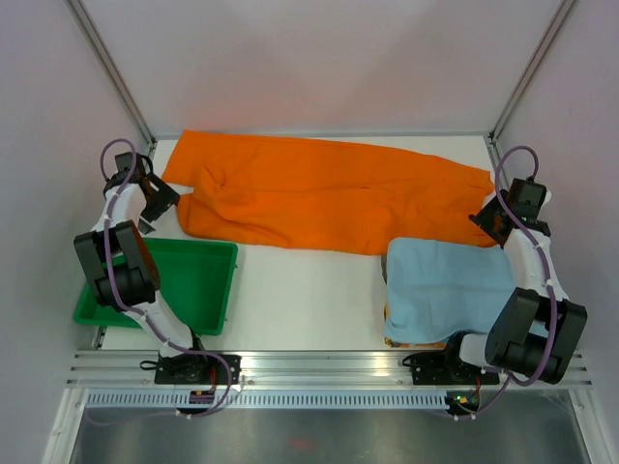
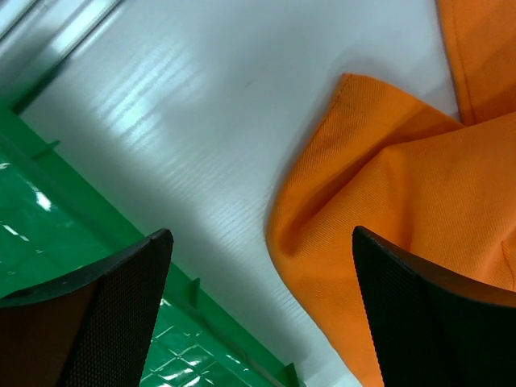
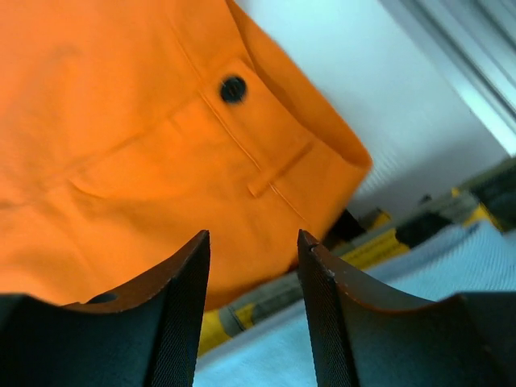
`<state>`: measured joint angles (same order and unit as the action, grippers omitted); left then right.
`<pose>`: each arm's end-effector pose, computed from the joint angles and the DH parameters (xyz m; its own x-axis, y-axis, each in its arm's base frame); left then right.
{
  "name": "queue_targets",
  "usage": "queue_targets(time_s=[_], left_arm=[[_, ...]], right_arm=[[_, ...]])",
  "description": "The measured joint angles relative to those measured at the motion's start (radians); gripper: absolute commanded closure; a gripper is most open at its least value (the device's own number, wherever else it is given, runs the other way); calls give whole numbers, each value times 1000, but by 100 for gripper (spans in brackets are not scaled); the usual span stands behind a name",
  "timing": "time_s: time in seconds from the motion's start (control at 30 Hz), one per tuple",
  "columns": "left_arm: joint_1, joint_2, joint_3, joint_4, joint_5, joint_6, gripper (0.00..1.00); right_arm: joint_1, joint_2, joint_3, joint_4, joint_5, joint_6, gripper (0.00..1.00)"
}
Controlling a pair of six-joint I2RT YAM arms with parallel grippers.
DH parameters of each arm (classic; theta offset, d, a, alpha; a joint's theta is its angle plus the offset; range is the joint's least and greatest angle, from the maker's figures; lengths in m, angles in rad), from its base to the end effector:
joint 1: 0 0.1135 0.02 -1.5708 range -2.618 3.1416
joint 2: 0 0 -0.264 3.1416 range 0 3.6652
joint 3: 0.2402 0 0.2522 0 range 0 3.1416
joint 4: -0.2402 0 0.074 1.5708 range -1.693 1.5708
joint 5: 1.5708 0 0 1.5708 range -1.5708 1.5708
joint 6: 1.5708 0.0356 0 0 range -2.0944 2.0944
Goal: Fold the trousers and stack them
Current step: Flatten the trousers out
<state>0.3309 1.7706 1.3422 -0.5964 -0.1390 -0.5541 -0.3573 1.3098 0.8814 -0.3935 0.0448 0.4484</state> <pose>0.3548 0.1271 0.2317 -0.4822 -0.7166 -0.5039 -0.7568 0.6305 -0.1725 0.2563 -0.0974 0.2411 -0.4545 0.6320 -0.6277 0.6381 0.7227 0.2656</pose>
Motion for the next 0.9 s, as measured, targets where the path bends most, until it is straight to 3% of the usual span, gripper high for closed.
queue_targets(time_s=[0.23,0.5,0.6,0.7,0.73,0.77,0.9], left_arm=[[12,66,-32,11,123,-61,8],[-8,24,-178,106,239,-57,20],[-27,48,-179,110,226,-50,34],[-39,67,-179,112,188,-54,68],[-40,67,-180,113,164,-63,94],[-40,67,-180,113,143,-74,98],[-42,45,-178,90,62,-85,98]], right_arm=[[0,57,48,53,-23,-4,44],[0,180,43,96,-54,-5,44],[0,200,43,97,-68,-5,44],[0,200,43,103,-70,-5,45],[0,200,43,104,-70,-7,45],[0,200,43,104,-69,-8,45],[0,192,43,105,-67,-10,45]])
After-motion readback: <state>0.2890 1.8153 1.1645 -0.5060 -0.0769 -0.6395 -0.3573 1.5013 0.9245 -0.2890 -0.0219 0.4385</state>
